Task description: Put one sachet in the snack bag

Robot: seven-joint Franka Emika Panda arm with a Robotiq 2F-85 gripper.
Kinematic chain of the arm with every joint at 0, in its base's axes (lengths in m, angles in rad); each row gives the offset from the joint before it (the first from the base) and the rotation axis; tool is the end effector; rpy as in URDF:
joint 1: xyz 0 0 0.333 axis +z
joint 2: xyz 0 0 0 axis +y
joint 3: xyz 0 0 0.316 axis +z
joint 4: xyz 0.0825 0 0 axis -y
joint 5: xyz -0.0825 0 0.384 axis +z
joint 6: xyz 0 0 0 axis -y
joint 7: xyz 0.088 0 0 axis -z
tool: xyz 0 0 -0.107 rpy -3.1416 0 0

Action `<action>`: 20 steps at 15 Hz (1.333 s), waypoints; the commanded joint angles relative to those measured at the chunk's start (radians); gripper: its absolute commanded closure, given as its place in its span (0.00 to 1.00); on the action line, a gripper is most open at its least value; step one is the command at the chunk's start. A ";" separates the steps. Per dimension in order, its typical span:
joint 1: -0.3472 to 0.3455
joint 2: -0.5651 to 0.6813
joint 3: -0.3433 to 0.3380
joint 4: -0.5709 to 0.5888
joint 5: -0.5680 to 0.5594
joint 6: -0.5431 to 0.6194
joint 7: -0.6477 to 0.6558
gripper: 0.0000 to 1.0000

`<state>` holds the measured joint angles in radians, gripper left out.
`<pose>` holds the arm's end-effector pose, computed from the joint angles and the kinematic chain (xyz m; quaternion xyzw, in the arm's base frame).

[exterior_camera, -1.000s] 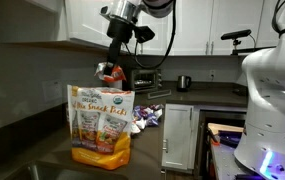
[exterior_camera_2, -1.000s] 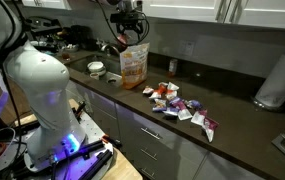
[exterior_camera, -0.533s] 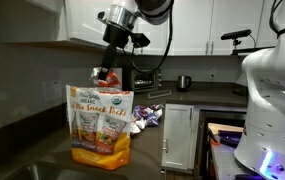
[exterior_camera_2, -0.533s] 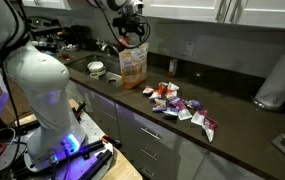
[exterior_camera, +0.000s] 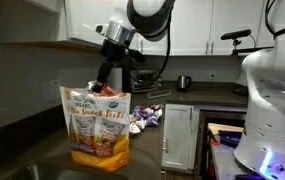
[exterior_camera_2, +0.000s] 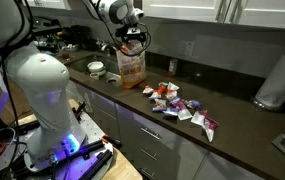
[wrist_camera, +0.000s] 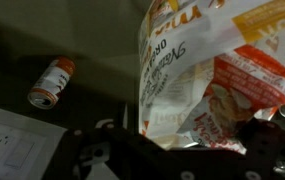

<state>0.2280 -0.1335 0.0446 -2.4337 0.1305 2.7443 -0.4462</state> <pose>0.4888 0.1315 0.4037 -0.9298 -0.2931 -0.2221 0.0157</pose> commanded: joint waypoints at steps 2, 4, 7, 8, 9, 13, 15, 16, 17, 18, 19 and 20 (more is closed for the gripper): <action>-0.014 0.035 0.010 -0.005 0.003 0.058 -0.015 0.00; -0.017 0.047 0.012 -0.009 -0.002 0.074 -0.012 0.00; -0.015 0.063 0.008 -0.010 0.037 0.077 -0.034 0.00; 0.006 0.068 -0.011 -0.006 0.071 0.052 -0.053 0.00; 0.008 0.074 -0.014 -0.003 0.097 0.038 -0.060 0.00; -0.037 0.051 0.006 0.003 0.068 -0.006 -0.024 0.00; -0.047 0.027 0.005 0.009 0.048 -0.056 -0.011 0.00; -0.051 0.014 0.005 0.012 0.039 -0.078 -0.004 0.00; -0.056 -0.006 0.005 0.016 0.022 -0.108 0.007 0.00; -0.057 -0.020 0.005 0.022 0.018 -0.142 0.006 0.00; -0.059 -0.046 0.005 0.028 -0.001 -0.196 0.011 0.00; -0.063 -0.062 0.007 0.034 -0.024 -0.232 0.021 0.00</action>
<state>0.1863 -0.1269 0.0398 -2.4089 0.1642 2.6230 -0.4595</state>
